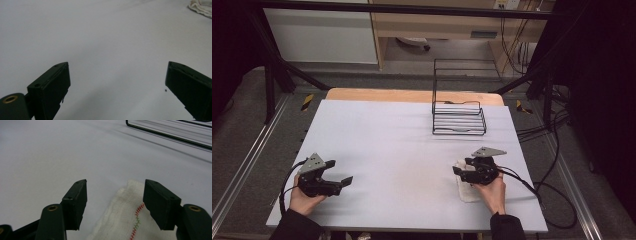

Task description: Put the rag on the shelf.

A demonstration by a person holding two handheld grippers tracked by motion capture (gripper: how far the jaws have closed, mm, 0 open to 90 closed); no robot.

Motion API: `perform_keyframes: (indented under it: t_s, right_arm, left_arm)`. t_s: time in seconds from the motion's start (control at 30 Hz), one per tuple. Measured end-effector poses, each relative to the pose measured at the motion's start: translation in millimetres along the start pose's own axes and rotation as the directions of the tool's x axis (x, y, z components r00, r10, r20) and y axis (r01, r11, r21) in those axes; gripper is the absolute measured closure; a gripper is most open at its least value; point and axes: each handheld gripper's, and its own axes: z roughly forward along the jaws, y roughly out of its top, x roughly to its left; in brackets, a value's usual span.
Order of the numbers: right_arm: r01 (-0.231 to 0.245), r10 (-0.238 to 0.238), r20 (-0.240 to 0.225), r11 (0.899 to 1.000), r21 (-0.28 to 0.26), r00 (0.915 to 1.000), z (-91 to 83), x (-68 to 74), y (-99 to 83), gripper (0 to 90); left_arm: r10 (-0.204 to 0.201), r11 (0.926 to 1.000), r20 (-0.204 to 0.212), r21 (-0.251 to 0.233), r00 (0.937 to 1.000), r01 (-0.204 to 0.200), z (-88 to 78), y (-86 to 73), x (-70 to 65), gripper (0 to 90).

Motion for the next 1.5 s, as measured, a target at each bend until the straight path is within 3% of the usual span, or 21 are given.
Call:
perform_keyframes:
  t_s: [0.17, 0.33, 0.37, 0.5, 0.67, 0.73, 0.97, 1.1, 1.23, 1.4, 1.43, 1.47, 1.5]
  right_arm:
    - [0.023, -0.024, 0.048, 0.999, 0.028, 0.9986, 14.3, -1.2, 3.5, 48.2]
    - [0.026, -0.028, 0.060, 0.999, 0.048, 0.9978, 21.6, -2.4, 2.9, 56.3]
    - [0.051, -0.055, 0.071, 0.997, 0.059, 0.9959, 22.5, -2.9, 1.6, 60.8]
    - [0.071, -0.077, 0.078, 0.995, 0.072, 0.9939, 22.3, -2.0, 0.7, 65.9]
    - [0.108, -0.118, 0.102, 0.989, 0.097, 0.9877, 22.8, -0.9, 1.9, 79.8]
    - [0.125, -0.136, 0.109, 0.987, 0.103, 0.9846, 23.0, -0.1, 2.5, 83.0]
    - [0.111, -0.121, 0.107, 0.989, 0.093, 0.9869, 22.0, -1.0, 3.7, 85.5]
    - [0.121, -0.123, 0.062, 0.992, 0.042, 0.9905, 18.7, 2.6, 6.3, 85.9]
    - [0.170, -0.171, 0.007, 0.985, 0.022, 0.9853, 21.1, 14.2, 11.2, 85.9]
    - [0.231, -0.229, -0.080, 0.973, 0.011, 0.9701, 30.0, 31.2, 15.2, 85.8]
    - [0.231, -0.229, -0.080, 0.973, 0.011, 0.9701, 30.0, 31.2, 15.2, 85.8]
    - [0.255, -0.252, -0.105, 0.967, 0.012, 0.9619, 32.9, 36.9, 15.9, 85.8]
    - [0.255, -0.252, -0.105, 0.967, 0.012, 0.9619, 32.9, 36.9, 15.9, 85.8]
  left_arm:
    - [0.001, 1.0000, -0.002, -0.002, 1.0000, -0.001, -0.6, -0.2, -0.1, 5.9]
    - [-0.001, 1.0000, -0.004, -0.001, 1.0000, 0.001, -0.8, 0.0, 0.5, 6.1]
    - [-0.001, 1.0000, -0.004, -0.001, 1.0000, 0.001, -0.8, 0.0, 0.3, 6.1]
    - [0.000, 1.0000, -0.004, 0.000, 1.0000, 0.000, -0.6, -0.1, 0.0, 6.2]
    - [0.000, 1.0000, -0.005, 0.002, 1.0000, 0.000, -0.5, -0.1, 0.3, 6.4]
    - [0.000, 1.0000, -0.005, 0.002, 1.0000, 0.000, -0.6, -0.1, 0.3, 6.4]
    - [0.000, 1.0000, -0.007, 0.001, 1.0000, 0.000, -1.0, 0.0, 0.8, 6.4]
    - [-0.001, 1.0000, -0.007, 0.001, 1.0000, 0.001, -1.1, 0.1, 0.6, 6.5]
    - [0.001, 1.0000, -0.008, 0.002, 1.0000, -0.001, -1.0, 0.1, 0.5, 6.5]
    - [0.000, 1.0000, -0.010, 0.000, 1.0000, 0.000, -1.3, 0.1, 0.5, 6.5]
    - [0.000, 1.0000, -0.010, 0.000, 1.0000, 0.000, -1.3, 0.1, 0.5, 6.5]
    - [0.000, 1.0000, -0.010, 0.000, 0.9999, 0.000, -1.4, 0.1, 0.6, 6.5]
    - [0.000, 1.0000, -0.011, 0.000, 0.9999, 0.000, -1.5, 0.1, 0.6, 6.5]
